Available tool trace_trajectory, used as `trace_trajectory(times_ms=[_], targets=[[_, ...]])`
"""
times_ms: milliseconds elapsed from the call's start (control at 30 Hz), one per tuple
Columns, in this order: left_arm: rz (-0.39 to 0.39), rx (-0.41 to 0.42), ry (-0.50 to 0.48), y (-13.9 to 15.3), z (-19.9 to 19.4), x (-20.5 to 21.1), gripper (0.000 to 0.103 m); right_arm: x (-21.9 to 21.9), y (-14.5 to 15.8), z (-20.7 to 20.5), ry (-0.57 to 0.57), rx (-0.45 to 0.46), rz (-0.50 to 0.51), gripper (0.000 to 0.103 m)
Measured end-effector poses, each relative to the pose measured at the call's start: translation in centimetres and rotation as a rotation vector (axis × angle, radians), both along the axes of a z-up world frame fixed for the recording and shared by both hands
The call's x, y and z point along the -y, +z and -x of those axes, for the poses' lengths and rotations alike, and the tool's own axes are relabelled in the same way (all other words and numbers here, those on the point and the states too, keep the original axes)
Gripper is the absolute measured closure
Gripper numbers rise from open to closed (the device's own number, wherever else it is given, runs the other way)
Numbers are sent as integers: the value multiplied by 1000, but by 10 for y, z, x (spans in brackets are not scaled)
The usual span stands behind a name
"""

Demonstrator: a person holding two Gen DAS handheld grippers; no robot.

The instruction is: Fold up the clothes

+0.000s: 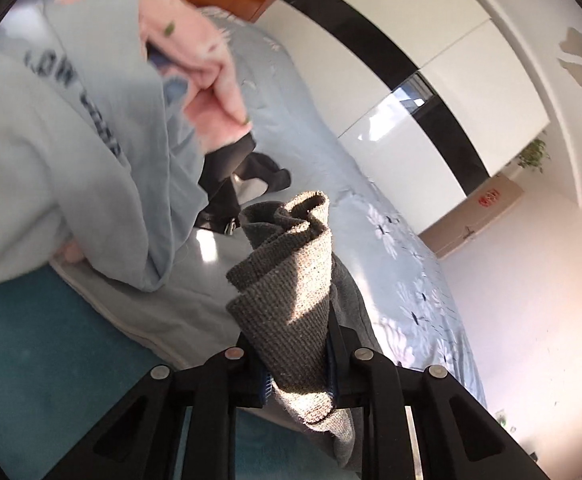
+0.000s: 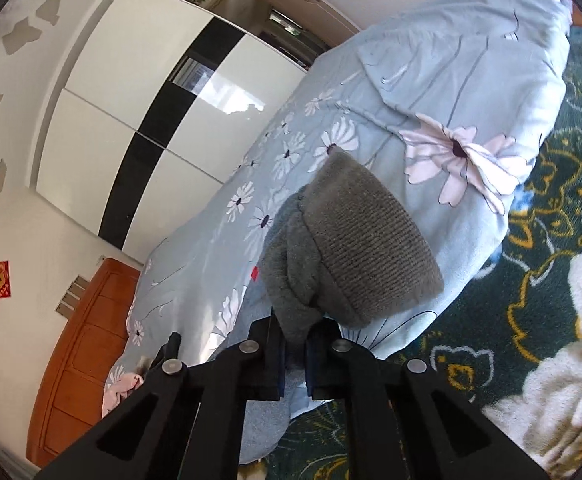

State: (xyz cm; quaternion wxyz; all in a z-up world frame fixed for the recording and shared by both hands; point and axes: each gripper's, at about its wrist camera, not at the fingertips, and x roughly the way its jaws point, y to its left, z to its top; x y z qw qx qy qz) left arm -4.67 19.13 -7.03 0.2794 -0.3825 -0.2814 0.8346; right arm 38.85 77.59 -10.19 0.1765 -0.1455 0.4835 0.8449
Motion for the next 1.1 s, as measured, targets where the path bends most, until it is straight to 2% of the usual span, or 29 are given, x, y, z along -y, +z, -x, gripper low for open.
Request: trace_trajectory(times_ms=[100, 200, 267, 367, 500, 667, 733, 867, 967, 1033, 1067, 1100], targets=[[34, -22, -14, -6, -24, 33, 82, 8, 8, -24, 3, -22, 8, 96], [67, -27, -28, -18, -48, 64, 82, 20, -3, -55, 26, -14, -8, 96], [73, 66, -31, -56, -58, 80, 82, 29, -21, -71, 41, 14, 16, 96], [71, 180, 14, -104, -66, 102, 82, 34, -54, -89, 52, 70, 75, 96], [-11, 250, 58, -136, -77, 123, 82, 37, -62, -91, 65, 96, 71, 96], [7, 242, 45, -135, -84, 120, 77, 40, -52, -83, 76, 186, 18, 95], [23, 247, 48, -132, -86, 123, 70, 40, -47, -92, 61, 211, -2, 93], [19, 237, 74, -128, -91, 137, 61, 40, -38, -109, 31, 262, -40, 82], [10, 239, 85, -131, -94, 145, 60, 40, -32, -122, 8, 300, -69, 75], [13, 236, 90, -130, -96, 147, 60, 40, -27, -131, -7, 325, -89, 59], [23, 230, 100, -128, -97, 148, 60, 38, -21, -139, -55, 348, -107, 49], [34, 218, 108, -123, -96, 144, 59, 39, -12, -144, -96, 367, -132, 49]])
